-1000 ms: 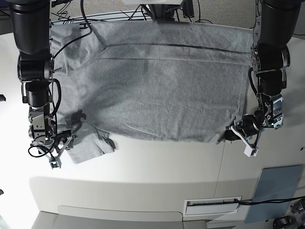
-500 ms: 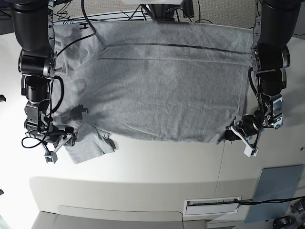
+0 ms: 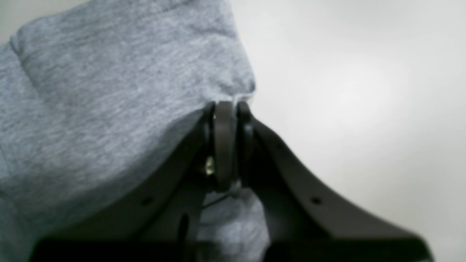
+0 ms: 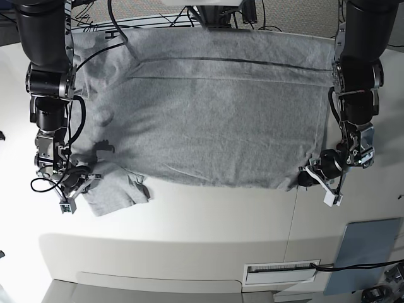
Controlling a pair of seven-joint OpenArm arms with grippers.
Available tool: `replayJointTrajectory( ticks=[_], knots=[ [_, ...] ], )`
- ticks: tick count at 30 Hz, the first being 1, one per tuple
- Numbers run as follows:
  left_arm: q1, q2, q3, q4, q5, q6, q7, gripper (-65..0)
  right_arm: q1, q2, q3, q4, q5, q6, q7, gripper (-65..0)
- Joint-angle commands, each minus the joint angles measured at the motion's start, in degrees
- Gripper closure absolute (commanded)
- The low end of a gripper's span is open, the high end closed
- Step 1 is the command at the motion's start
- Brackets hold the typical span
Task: Fold the T-shirt properly
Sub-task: 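Grasp the hem corners with both grippers and lift, then fold the hem over toward the folded collar edge with both grippers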
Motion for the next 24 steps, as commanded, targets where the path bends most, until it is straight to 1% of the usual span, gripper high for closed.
replayJointTrajectory(
  ticks=[1,3,4,9,14,16,17,18,20,21,22,24],
  knots=[
    [-1.11,-0.52,0.02,1.01,0.61,-0.7,-0.31,0.0,1.97,0.83,0.17,1.68,-0.57,-0.35,0.87,-1.9],
    [-0.96,-0.52,0.02,2.27,0.63,-2.91,-0.15,0.0,1.57,0.92,0.17,4.39,-1.25,-0.35,-0.52,-1.9],
    [-0.66,-0.52,0.02,3.06,0.61,-3.17,-0.09,0.0,1.25,1.03,0.17,6.27,-1.44,-0.35,-1.7,-1.9],
    [4.07,-1.01,-0.02,10.34,-0.72,-2.23,2.54,0.0,-3.43,2.01,0.17,20.17,-2.01,-0.52,-7.32,-1.6],
    [13.0,-2.58,-0.02,22.47,-6.84,-2.27,5.05,0.0,-11.82,4.72,0.17,36.02,-1.9,-5.97,-11.8,-0.4],
    [16.57,-3.04,-0.02,27.96,-8.11,-2.25,6.29,0.0,-15.5,6.1,0.17,41.68,-1.73,-6.38,-12.79,-0.4],
    [18.14,-3.17,-0.02,30.51,-8.09,-1.95,6.43,0.0,-17.2,6.67,0.17,44.13,-1.73,-6.58,-13.29,-0.4],
    [19.76,-3.26,-0.02,32.96,-8.26,-0.83,6.43,0.0,-18.84,7.08,0.17,46.51,-1.75,-6.93,-13.94,-0.4],
    [22.77,-3.41,-0.02,37.66,-8.5,2.64,6.43,0.0,-22.29,7.72,0.24,50.73,-1.75,-8.66,-15.21,-0.4],
    [24.06,-3.43,-0.04,39.65,-8.48,3.76,6.47,0.0,-23.98,7.93,0.24,52.59,-1.77,-9.77,-15.37,-0.4],
    [25.22,-3.41,-0.04,41.35,-8.5,4.24,6.78,0.0,-25.66,8.17,0.24,54.25,-1.77,-10.75,-15.37,-0.4],
    [27.32,-3.39,-0.04,44.24,-8.5,4.26,7.23,0.0,-28.83,8.52,0.24,57.55,-1.77,-11.69,-15.65,-0.4]
  ],
)
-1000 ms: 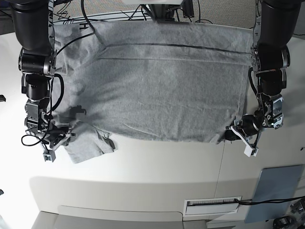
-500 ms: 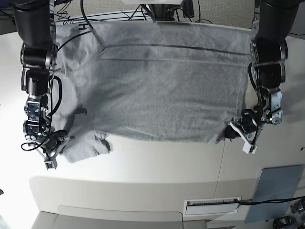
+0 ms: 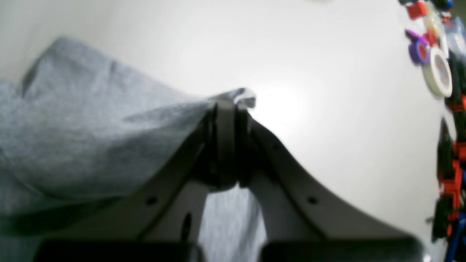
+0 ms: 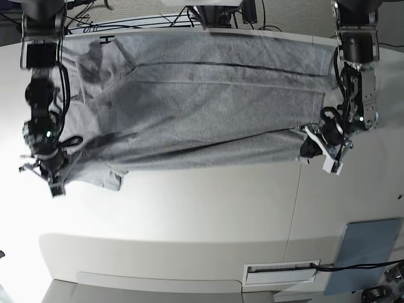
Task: Fold the T-shirt properly
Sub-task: 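Fold the hem over toward the folded collar edge with both grippers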
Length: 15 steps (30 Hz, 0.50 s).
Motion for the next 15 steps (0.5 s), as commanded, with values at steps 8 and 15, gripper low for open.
replayJointTrajectory(
  ticks=[8,15],
  knots=[
    [5.09,-0.9,-5.38,7.98,-5.62,1.4,0.44,0.0,-9.68,1.25,5.99,13.0,-0.26,-1.14,-0.2,-0.4],
    [7.1,0.04,-15.32,9.05,-19.37,-7.06,8.28,0.0,-17.99,1.22,11.17,21.03,-0.24,-1.11,-1.33,-0.4]
  ],
)
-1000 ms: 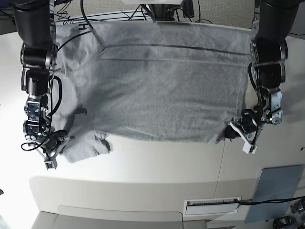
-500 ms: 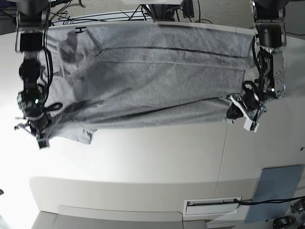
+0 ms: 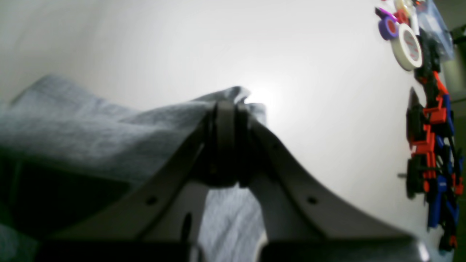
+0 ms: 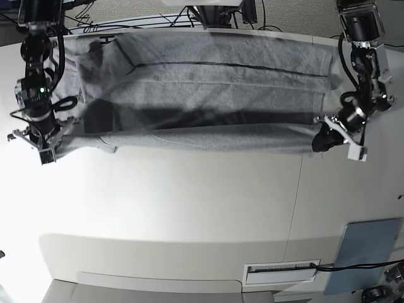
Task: Fold the T-shirt properly
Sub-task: 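Fold the hem over toward the folded collar edge with both grippers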
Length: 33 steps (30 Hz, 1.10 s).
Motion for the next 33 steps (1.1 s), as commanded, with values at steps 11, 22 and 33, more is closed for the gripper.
replayJointTrajectory(
  ticks=[11,22,33],
  knots=[
    [4.24,-0.98,-4.04,0.98,-6.4,-3.05,2.71,0.0,-8.37,1.07,1.27,8.72,-2.4,-3.06,-2.69,-0.4],
    [10.25,-1.01,-5.79,0.98,-7.98,-3.05,2.73,0.0,-14.99,1.05,1.38,8.94,-2.67,-4.31,-3.98,-0.4],
    [11.63,-1.01,-5.79,0.98,-6.4,-3.05,2.78,0.0,-16.7,-0.07,1.97,9.55,-2.67,-4.33,-4.72,-0.4]
  ],
)
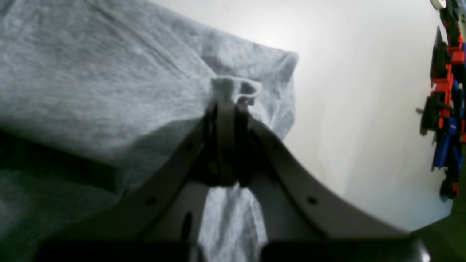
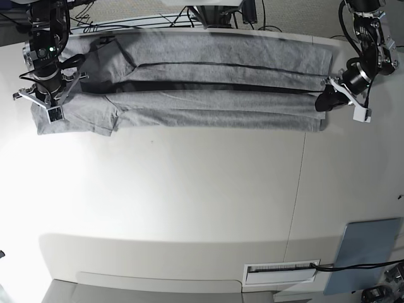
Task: Fold the T-shirt properly
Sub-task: 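Fold the hem over toward the folded collar edge with both grippers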
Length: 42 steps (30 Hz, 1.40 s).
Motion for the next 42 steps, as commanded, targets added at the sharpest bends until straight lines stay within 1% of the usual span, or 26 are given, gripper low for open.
replayJointTrajectory(
  ticks=[1,5,11,18,20,24,28,29,31,33,35,37,39,42],
  knots=[
    [-0.26,-1.14,-0.55,0.98,-0.15,-0.47,-1.03,0.0,0.15,0.96,0.83,1.99,-1.09,-0.74,0.09,-0.4],
    [-0.24,-1.14,-0.55,0.98,1.07,-0.47,-0.48,0.0,-1.03,0.98,0.85,6.47,-1.2,-0.72,-2.67,-0.4],
    [-0.24,-1.49,-0.52,0.98,1.03,-0.47,0.96,0.0,-5.7,0.98,0.85,9.64,-4.31,-0.72,-2.75,-0.4],
    [-0.09,-2.64,-0.55,1.05,1.03,-0.47,2.21,0.0,-6.34,0.98,0.85,9.64,-4.31,-0.7,-3.39,-0.4],
    [0.24,-3.19,-0.55,1.55,1.01,-0.47,3.34,0.0,-6.36,0.98,0.85,9.64,-4.31,-0.7,-4.42,-0.4],
    [0.68,-3.65,-0.52,2.67,1.03,-0.47,3.5,0.0,-6.34,0.98,0.85,9.64,-4.31,-0.7,-6.84,-0.4],
    [0.7,-3.63,-0.52,2.69,1.05,-0.47,3.5,0.0,-6.36,0.98,0.85,9.64,-4.26,-0.68,-12.28,-1.0],
    [0.7,-3.63,-0.52,2.69,1.05,-0.47,3.52,0.0,-6.51,0.98,0.85,9.64,-4.26,-0.63,-13.11,-2.0],
    [0.7,-3.63,-0.52,2.69,1.05,-0.47,3.5,0.0,-7.34,0.98,0.85,9.64,-4.17,0.33,-13.0,-6.9],
    [0.7,-3.63,-0.52,2.69,1.05,-0.47,3.5,0.0,-8.15,0.98,0.85,9.66,-2.23,1.92,-13.29,-12.1],
    [0.7,-3.63,-0.52,2.69,1.07,-0.47,3.5,0.0,-8.76,1.01,0.85,9.66,0.55,3.1,-14.51,-15.7],
    [0.68,-3.63,-0.52,2.69,1.05,-0.47,3.5,0.0,-8.87,1.01,0.85,9.66,2.56,3.63,-16.63,-17.3],
    [0.68,-3.63,-0.52,2.69,1.05,-0.47,3.48,0.0,-8.87,1.01,0.85,9.66,2.84,3.65,-18.12,-17.3],
    [0.68,-3.65,-0.52,2.69,1.07,-0.47,3.5,0.0,-8.85,1.01,0.85,9.66,2.8,3.56,-17.92,-17.3]
  ],
)
